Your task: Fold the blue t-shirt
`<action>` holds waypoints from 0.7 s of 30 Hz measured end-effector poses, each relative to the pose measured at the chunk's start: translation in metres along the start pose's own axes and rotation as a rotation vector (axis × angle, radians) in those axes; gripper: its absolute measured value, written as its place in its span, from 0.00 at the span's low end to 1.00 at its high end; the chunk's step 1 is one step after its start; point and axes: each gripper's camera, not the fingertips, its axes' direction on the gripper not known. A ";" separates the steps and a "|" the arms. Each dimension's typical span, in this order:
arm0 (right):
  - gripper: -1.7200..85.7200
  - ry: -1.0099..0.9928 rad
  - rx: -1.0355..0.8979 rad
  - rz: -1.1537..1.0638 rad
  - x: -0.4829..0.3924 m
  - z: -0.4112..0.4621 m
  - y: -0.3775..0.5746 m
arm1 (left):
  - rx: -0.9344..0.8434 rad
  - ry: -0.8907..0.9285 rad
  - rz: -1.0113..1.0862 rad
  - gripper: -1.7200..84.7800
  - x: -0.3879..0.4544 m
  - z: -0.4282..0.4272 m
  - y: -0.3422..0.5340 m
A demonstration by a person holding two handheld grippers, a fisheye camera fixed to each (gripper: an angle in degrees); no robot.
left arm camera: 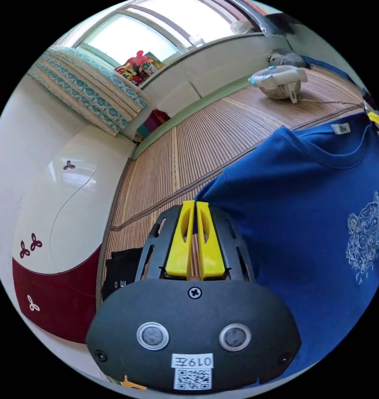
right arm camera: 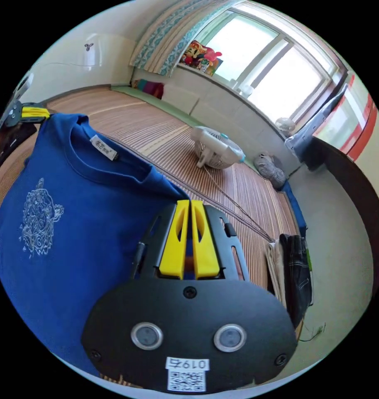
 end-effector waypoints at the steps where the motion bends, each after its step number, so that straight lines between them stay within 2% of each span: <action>1: 0.06 0.050 -0.106 -0.013 0.001 0.024 -0.006 | -0.074 -0.020 -0.003 0.03 0.009 0.010 -0.006; 2: 0.08 0.133 -0.217 -0.025 0.003 0.049 -0.007 | -0.132 -0.049 -0.010 0.03 0.015 0.018 -0.007; 4: 0.09 0.148 -0.304 -0.051 0.013 0.070 0.007 | -0.150 -0.067 -0.063 0.03 0.010 0.020 -0.001; 6: 0.08 0.106 -0.266 0.020 0.039 0.067 0.031 | -0.133 -0.023 -0.159 0.03 -0.011 0.017 0.014; 8: 0.07 -0.030 -0.210 0.181 0.083 0.060 0.075 | -0.079 0.057 -0.302 0.03 -0.049 0.013 0.042; 11: 0.12 -0.258 -0.231 0.302 0.122 0.079 0.125 | -0.027 0.111 -0.352 0.03 -0.079 0.007 0.078; 13: 0.14 -0.357 -0.237 0.343 0.131 0.091 0.147 | -0.009 0.122 -0.367 0.03 -0.087 -0.003 0.103; 16: 0.14 -0.445 -0.175 0.387 0.129 0.089 0.168 | 0.033 0.248 -0.300 0.03 -0.077 -0.027 0.152; 21: 0.13 -0.467 -0.166 0.338 0.096 0.089 0.173 | 0.051 0.310 -0.242 0.03 -0.044 -0.065 0.239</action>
